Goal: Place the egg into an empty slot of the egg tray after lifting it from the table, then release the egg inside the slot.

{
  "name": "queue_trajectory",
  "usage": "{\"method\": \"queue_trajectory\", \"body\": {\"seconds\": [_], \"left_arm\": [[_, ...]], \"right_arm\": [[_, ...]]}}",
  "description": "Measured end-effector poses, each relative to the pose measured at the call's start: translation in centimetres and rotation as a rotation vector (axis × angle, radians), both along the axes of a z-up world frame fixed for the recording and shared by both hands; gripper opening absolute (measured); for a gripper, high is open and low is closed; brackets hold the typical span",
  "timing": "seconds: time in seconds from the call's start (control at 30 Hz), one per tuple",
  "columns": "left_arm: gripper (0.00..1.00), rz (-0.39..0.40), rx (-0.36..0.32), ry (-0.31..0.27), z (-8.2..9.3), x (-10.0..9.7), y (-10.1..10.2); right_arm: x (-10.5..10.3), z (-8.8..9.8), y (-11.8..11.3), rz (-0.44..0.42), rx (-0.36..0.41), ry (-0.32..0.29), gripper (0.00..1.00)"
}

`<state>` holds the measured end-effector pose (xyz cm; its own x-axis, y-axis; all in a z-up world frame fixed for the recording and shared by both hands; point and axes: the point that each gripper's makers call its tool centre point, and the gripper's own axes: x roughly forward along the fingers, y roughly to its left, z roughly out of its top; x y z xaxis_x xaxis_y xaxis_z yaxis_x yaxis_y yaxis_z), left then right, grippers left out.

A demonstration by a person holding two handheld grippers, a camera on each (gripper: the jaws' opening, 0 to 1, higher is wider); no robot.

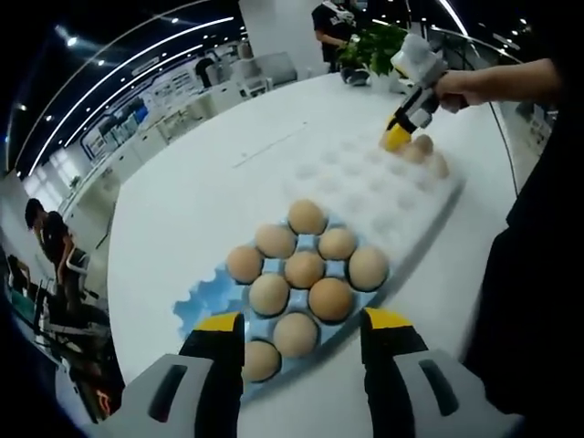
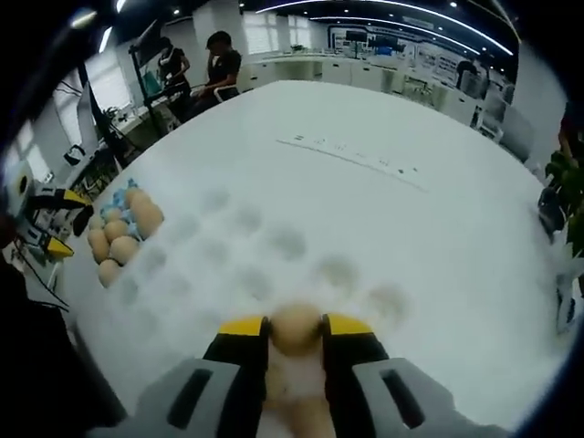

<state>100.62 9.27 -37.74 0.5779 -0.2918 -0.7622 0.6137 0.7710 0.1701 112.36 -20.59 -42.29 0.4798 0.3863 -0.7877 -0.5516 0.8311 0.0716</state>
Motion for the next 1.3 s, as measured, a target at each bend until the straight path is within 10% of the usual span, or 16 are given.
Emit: {"method": "queue_trajectory", "body": {"seconds": [0.27, 0.43, 0.53, 0.63, 0.8, 1.0, 1.07, 1.3], "left_arm": [[0.52, -0.054, -0.021, -0.015, 0.1, 0.1, -2.1], [0.52, -0.082, -0.034, -0.019, -0.1, 0.3, -3.1], [0.52, -0.094, -0.041, -0.021, -0.2, 0.5, -3.6], [0.52, -0.095, -0.05, -0.03, 0.0, 0.6, -3.8], [0.52, -0.089, -0.048, -0.026, -0.2, 0.6, -3.3], [0.52, -0.078, -0.056, -0.025, -0.2, 0.4, -3.0], [0.52, -0.074, -0.055, -0.025, -0.2, 0.4, -3.0], [0.52, -0.073, -0.054, -0.012, -0.6, 0.1, -2.9]], "right_arm": [[0.0, 1.5, 0.6, -0.04, 0.044, -0.038, 0.2], [0.0, 2.5, 1.7, -0.015, 0.116, -0.02, 0.0], [0.4, 1.5, 0.0, 0.119, -0.136, -0.117, 0.03], [0.6, 1.9, 0.5, 0.008, 0.0, -0.096, 0.19], [1.5, 1.2, -1.0, 0.03, -0.088, -0.112, 0.24], [-0.4, -2.0, 0.7, 0.022, 0.0, 0.098, 0.26], [0.5, -1.2, 1.0, 0.063, -0.052, 0.003, 0.27], [0.7, -1.3, 0.5, 0.013, -0.001, 0.009, 0.25]]}}
